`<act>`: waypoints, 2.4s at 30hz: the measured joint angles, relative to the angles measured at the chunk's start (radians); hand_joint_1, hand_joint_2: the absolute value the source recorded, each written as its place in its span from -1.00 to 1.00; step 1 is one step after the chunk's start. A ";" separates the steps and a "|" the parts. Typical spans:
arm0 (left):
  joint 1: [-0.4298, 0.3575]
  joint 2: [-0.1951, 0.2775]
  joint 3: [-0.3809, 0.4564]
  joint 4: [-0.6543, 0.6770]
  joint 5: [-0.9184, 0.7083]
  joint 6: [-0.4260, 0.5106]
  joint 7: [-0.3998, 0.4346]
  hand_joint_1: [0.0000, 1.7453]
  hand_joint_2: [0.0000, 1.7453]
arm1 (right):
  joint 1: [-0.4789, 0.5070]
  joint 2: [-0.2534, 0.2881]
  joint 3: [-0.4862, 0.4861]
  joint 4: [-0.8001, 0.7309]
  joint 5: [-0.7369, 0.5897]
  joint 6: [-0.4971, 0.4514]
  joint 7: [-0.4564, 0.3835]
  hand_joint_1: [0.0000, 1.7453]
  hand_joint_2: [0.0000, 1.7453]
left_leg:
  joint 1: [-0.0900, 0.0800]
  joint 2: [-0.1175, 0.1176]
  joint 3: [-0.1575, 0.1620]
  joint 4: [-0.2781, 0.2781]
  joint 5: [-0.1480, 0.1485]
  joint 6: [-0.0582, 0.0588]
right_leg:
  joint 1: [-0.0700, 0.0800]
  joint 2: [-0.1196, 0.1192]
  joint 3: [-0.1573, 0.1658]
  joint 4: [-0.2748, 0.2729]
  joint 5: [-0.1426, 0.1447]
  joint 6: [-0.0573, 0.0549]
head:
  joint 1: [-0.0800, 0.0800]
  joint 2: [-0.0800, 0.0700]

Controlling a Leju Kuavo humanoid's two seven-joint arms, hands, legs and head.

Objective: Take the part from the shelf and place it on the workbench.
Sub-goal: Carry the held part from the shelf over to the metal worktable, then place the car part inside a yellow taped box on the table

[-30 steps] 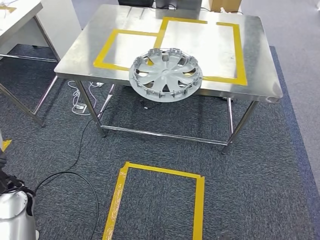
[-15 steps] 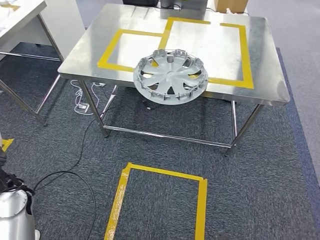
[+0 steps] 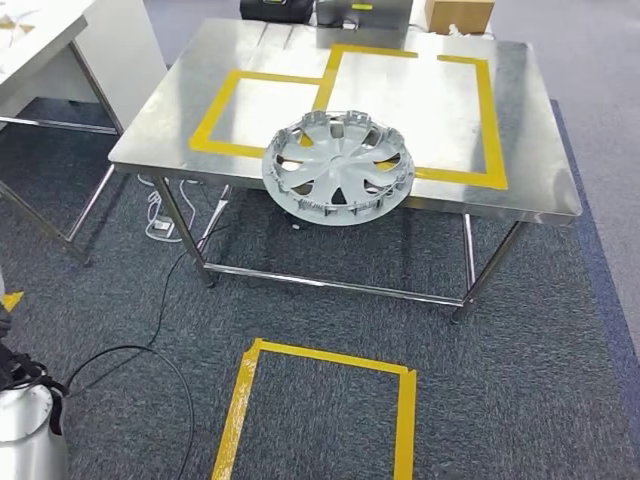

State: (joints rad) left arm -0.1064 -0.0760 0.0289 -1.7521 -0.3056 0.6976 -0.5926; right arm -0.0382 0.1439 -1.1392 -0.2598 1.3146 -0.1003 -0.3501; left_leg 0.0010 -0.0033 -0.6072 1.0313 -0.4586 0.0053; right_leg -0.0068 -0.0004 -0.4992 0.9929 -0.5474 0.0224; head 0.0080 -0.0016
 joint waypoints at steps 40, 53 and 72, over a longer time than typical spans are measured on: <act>0.008 0.021 -0.037 -0.003 0.002 0.000 0.018 1.00 1.00 | 0.001 0.000 0.000 0.003 0.006 0.006 0.006 -1.00 1.00 | 0.009 -0.002 0.038 0.008 -0.047 0.028 | -0.007 0.004 -0.186 0.289 -0.091 0.030 | 0.011 0.000; 0.005 0.033 -0.049 -0.001 0.003 -0.001 0.033 1.00 1.00 | 0.001 -0.003 0.000 0.003 0.008 0.006 0.006 -1.00 1.00 | 0.011 -0.001 -0.015 0.219 -0.172 -0.024 | 0.001 0.002 -0.037 0.020 0.024 -0.032 | -0.005 0.000; 0.013 0.042 -0.058 0.005 0.003 -0.007 0.037 1.00 1.00 | 0.000 -0.002 -0.003 0.005 0.007 0.006 0.006 -1.00 1.00 | 0.004 -0.003 0.067 0.008 -0.076 0.031 | -0.001 0.001 -0.191 0.229 -0.038 0.017 | 0.001 0.000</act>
State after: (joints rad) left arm -0.0938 -0.0337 -0.0292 -1.7472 -0.3027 0.6907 -0.5553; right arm -0.0378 0.1414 -1.1423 -0.2552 1.3219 -0.0942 -0.3441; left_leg 0.0050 -0.0059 -0.5403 1.0396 -0.5344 0.0361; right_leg -0.0077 0.0008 -0.6902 1.2215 -0.5853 0.0390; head 0.0087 -0.0019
